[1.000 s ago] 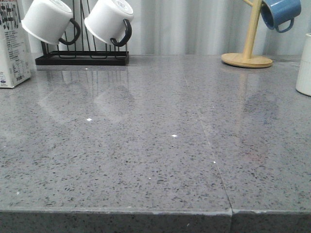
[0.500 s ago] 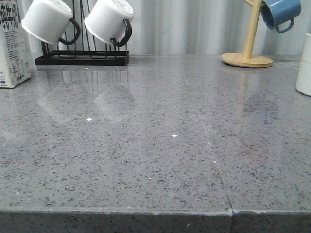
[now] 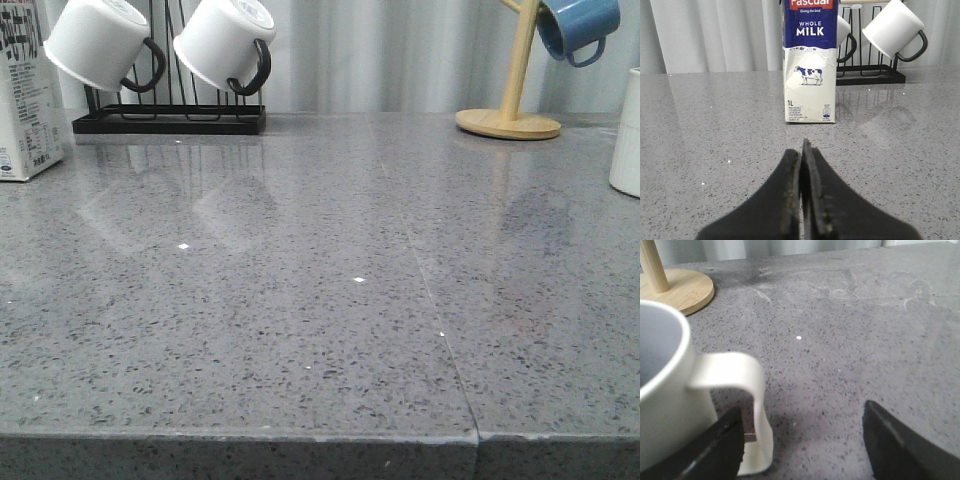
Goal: Place milk next to cup
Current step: 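Carry the mug with the right gripper and set it mid-table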
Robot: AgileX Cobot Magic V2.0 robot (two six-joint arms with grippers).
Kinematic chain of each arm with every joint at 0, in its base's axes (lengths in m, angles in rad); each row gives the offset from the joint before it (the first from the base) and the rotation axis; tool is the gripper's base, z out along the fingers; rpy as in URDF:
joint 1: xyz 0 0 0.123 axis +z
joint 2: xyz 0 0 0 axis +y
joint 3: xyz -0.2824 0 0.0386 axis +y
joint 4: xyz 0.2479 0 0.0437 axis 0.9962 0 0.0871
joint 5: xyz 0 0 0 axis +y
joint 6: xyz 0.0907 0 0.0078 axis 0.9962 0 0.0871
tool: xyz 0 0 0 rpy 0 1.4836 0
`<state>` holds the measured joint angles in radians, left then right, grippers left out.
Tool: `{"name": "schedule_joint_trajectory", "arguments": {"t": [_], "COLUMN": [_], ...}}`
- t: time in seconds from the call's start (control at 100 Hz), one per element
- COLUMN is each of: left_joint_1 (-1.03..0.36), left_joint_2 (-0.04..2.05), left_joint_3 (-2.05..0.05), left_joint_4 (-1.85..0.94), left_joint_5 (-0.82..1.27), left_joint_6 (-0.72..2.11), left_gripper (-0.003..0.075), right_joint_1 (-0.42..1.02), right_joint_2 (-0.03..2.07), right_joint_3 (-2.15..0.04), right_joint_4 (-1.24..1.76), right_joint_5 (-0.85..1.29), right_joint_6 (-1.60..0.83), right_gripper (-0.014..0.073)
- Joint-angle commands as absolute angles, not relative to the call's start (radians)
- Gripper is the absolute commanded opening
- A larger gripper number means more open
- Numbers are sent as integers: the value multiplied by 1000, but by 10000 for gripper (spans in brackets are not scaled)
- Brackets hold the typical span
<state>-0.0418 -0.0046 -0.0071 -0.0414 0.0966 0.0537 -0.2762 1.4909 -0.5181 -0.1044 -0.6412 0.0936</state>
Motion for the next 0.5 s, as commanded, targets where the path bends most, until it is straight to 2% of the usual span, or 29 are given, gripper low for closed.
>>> {"name": "schedule_joint_trajectory", "arguments": {"t": [0.0, 0.07, 0.19, 0.26, 0.29, 0.49], "left_joint_1": [-39, -39, -39, -39, -39, -39], "left_joint_2": [-35, -35, -35, -35, -35, -35], "left_joint_3": [52, 52, 52, 52, 52, 52], "left_joint_4": [-42, -42, -42, -42, -42, -42], "left_joint_5": [22, 22, 22, 22, 22, 22], "left_joint_6": [50, 50, 50, 50, 50, 50], "left_gripper": [-20, -20, -20, -20, -20, -20], "right_joint_1": [-279, -279, -279, -279, -279, -240], "right_joint_2": [1503, 1522, 1527, 1527, 1527, 1482], "right_joint_3": [-574, -591, -595, -595, -595, -595], "right_joint_4": [-117, -117, -117, -119, -120, -171], "right_joint_5": [-730, -742, -751, -755, -755, -755], "right_joint_6": [86, 86, 104, 112, 112, 117], "right_gripper": [472, 352, 65, -50, -71, -66]}}
